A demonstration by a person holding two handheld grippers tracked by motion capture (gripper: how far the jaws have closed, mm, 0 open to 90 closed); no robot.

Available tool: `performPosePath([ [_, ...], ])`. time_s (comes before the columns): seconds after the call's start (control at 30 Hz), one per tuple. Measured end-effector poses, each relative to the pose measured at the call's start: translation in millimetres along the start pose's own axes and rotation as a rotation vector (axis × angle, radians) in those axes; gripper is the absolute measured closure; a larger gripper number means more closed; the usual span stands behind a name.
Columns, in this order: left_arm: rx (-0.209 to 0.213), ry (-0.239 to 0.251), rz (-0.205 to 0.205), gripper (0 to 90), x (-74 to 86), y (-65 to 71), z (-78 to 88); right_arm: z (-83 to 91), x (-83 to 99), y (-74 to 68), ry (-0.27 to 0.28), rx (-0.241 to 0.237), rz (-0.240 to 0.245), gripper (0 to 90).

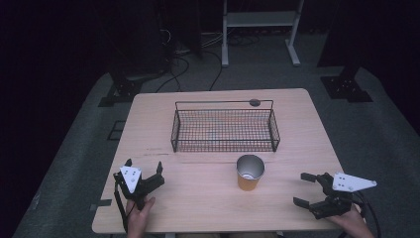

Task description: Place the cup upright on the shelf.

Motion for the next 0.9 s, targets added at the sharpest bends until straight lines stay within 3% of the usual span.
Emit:
performPosePath([
  [0.33,0.004,0.003,-0.004,0.0,0.1,0.2,0.8,-9.1,-4.1,-4.6,-0.025,-0.015,0.013,8.1],
  [0.43,0.006,0.006,-0.002,0.0,0.1,0.2,1.2,-13.2,-7.5,-5.1,-0.021,-0.008,0.019,3.4],
  [0.63,0.005,0.006,-0.003,0.0,0.1,0.2,1.2,-25.8,-10.3,-5.7,-0.04,-0.016,0.008,2.4],
  [0.9,0.003,0.007,-0.005,0.0,0.2,0.6,1.3,-33.9,-19.1,-6.6,-0.03,-0.018,0.011,2.2],
])
Point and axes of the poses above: each handheld gripper's, and its own axes: z roughly backward along the jaws, x roughly out of its underside, y roughly to its right, the point moved 3 cm from there along -z, roughly forward along the jaws, and after that the axes turned 15 degrees about -x, right-handed, at the moved point
